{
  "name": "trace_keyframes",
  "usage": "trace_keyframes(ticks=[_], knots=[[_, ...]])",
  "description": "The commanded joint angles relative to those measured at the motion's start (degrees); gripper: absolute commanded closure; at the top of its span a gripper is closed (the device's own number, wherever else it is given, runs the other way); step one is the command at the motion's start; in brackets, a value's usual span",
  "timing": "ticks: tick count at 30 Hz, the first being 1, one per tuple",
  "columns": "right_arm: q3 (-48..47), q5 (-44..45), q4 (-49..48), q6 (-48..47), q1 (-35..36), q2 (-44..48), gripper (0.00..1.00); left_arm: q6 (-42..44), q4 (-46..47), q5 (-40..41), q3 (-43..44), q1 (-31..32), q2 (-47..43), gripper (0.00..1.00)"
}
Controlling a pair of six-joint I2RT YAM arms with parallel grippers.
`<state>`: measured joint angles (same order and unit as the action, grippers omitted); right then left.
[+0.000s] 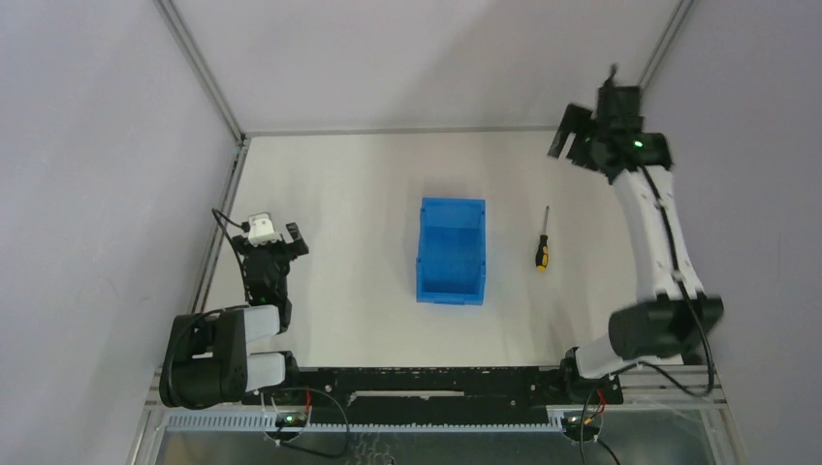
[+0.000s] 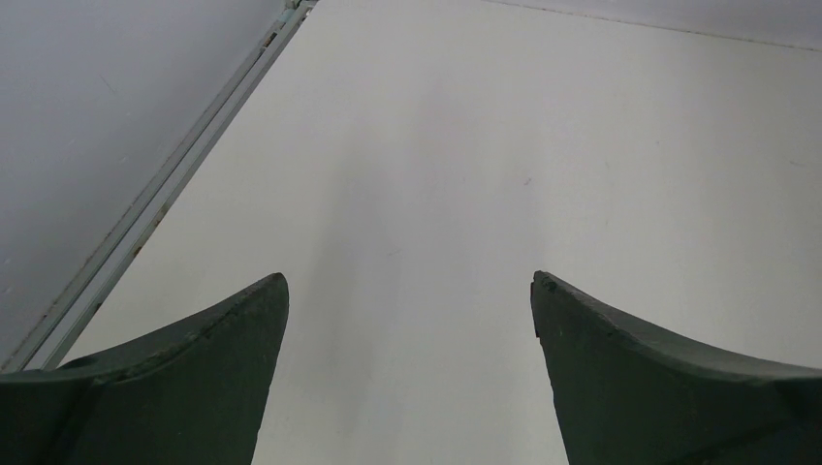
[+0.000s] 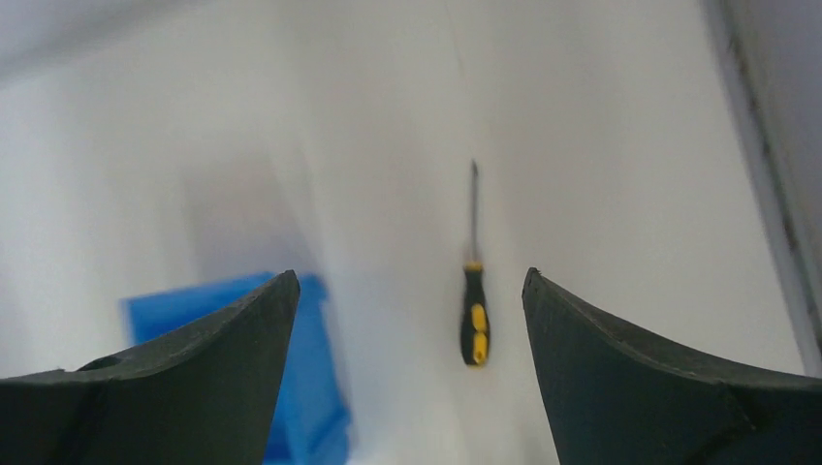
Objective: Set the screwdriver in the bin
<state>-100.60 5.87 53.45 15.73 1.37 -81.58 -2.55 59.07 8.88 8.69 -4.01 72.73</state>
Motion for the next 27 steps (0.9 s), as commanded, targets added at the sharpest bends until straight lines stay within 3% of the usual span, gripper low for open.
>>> trace_keyframes(ticks=[1, 8, 16, 19, 22, 27], knots=[[8.4, -0.1, 5.3, -0.9, -0.9, -8.3, 0.09, 1.0, 1.8, 0.6, 2.1, 0.2, -0.6, 0.00], [20.8, -2.7, -6.1, 0.3, -0.9, -19.8, 0.18, 0.9, 1.8, 0.6, 2.1, 0.2, -0.6, 0.00], [23.1, 0.4, -10.8, -0.8, 0.1, -31.3, 0.34, 0.9, 1.8, 0.6, 2.1, 0.2, -0.6, 0.00], [23.1, 1.1, -11.2, -1.2, 0.1, -32.6, 0.57, 0.9, 1.9, 0.5, 2.1, 0.2, -0.6, 0.00], [22.8, 1.8, -9.8, -2.3, -0.1, -31.9, 0.98, 0.9, 1.8, 0.5, 2.1, 0.2, -0.6, 0.00], [17.0, 2.9, 0.6, -3.7, 0.1, -25.1, 1.00, 0.9, 1.8, 0.5, 2.1, 0.2, -0.6, 0.00]])
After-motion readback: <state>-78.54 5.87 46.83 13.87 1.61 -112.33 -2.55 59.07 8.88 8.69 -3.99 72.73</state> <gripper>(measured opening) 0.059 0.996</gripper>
